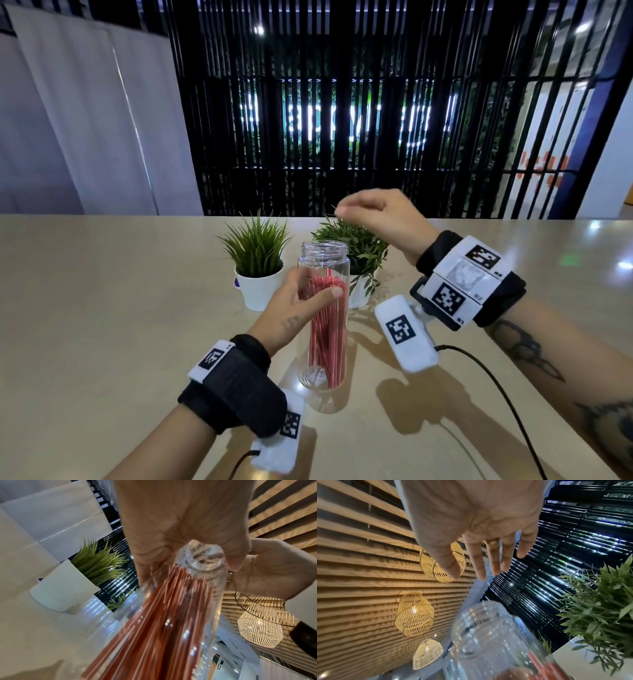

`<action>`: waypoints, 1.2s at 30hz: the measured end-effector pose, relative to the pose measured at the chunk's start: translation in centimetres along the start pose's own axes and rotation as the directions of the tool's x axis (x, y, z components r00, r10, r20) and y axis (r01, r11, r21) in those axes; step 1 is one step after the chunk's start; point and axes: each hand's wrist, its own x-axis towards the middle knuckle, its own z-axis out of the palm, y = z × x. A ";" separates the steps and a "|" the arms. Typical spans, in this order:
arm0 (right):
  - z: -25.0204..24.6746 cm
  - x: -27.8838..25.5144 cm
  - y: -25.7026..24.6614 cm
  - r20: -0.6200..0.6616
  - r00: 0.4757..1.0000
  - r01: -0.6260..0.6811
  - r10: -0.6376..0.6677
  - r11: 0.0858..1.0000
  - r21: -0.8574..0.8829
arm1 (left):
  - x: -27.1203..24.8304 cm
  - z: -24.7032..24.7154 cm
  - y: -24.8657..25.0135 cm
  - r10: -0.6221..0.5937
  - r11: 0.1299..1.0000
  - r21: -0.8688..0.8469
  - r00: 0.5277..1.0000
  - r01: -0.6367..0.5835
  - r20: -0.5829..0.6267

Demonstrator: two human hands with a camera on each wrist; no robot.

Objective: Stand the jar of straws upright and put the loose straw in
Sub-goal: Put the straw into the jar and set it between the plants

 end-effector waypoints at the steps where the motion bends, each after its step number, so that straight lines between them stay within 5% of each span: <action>1: -0.4 0.2 0.0 -0.089 0.996 0.023 -0.018 0.998 0.055 | 0.0 -0.1 0.0 0.000 1.000 0.008 1.000 0.000 -0.006; 5: -0.5 -1.0 0.9 -0.296 0.954 0.013 0.040 0.984 0.176 | 0.1 -0.3 0.0 0.006 1.000 0.015 1.000 -0.005 -0.015; 9: 2.2 -5.4 2.7 -0.041 0.976 -0.188 0.212 0.927 0.323 | 0.0 -0.2 0.1 0.019 1.000 0.002 1.000 -0.019 -0.024; 14: 5.5 -9.4 3.3 0.177 0.937 -0.347 0.301 0.855 0.385 | -0.1 0.3 0.5 0.038 0.999 0.034 0.996 -0.035 -0.082; 19: 8.9 -10.8 5.1 0.089 0.969 -0.246 0.232 0.945 0.217 | -0.8 0.5 0.4 0.002 0.994 0.104 0.985 0.016 -0.173; 24: 9.7 -11.0 7.4 0.041 0.965 -0.261 0.258 0.944 0.204 | -2.4 0.1 -1.9 -0.062 0.998 0.000 0.997 0.062 -0.034; 27: 9.4 -11.0 8.0 0.111 0.962 -0.271 0.250 0.928 0.257 | -2.9 -0.9 -2.8 -0.088 0.989 0.119 0.996 0.086 0.016; 36: 11.0 -4.5 10.4 -0.004 0.967 -0.256 0.256 0.965 0.053 | 1.8 -2.6 -3.7 -0.160 0.983 0.090 0.987 0.160 -0.004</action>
